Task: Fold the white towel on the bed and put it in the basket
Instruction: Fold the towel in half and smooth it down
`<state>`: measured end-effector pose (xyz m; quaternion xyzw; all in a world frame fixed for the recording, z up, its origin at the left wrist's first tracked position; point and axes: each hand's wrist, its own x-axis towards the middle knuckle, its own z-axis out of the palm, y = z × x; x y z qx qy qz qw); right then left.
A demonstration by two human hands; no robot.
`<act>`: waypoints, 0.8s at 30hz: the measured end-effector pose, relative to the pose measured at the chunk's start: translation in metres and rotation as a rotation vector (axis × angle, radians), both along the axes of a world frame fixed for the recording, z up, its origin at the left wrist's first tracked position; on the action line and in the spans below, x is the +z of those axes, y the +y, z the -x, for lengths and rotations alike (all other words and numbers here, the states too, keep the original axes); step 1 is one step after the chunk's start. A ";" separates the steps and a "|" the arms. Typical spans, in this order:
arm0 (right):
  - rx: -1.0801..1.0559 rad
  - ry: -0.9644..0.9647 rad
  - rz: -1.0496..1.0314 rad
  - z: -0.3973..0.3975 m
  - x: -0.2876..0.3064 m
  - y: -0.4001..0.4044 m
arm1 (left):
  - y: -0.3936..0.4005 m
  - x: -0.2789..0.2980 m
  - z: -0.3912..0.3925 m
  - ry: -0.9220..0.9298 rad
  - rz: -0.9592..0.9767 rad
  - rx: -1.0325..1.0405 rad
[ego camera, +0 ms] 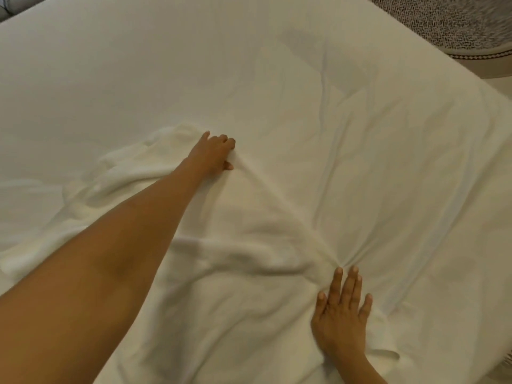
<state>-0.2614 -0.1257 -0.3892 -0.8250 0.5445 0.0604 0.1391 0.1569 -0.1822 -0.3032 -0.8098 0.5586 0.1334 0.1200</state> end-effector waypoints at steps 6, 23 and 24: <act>-0.052 -0.061 0.049 -0.005 0.026 0.003 | -0.005 0.027 -0.002 -0.222 -0.144 -0.261; 0.035 -0.107 -0.138 -0.024 0.095 -0.036 | 0.046 0.072 0.032 -0.313 -0.191 -0.174; 0.033 -0.124 -0.098 -0.024 0.099 -0.035 | 0.050 0.074 0.030 -0.272 -0.142 -0.140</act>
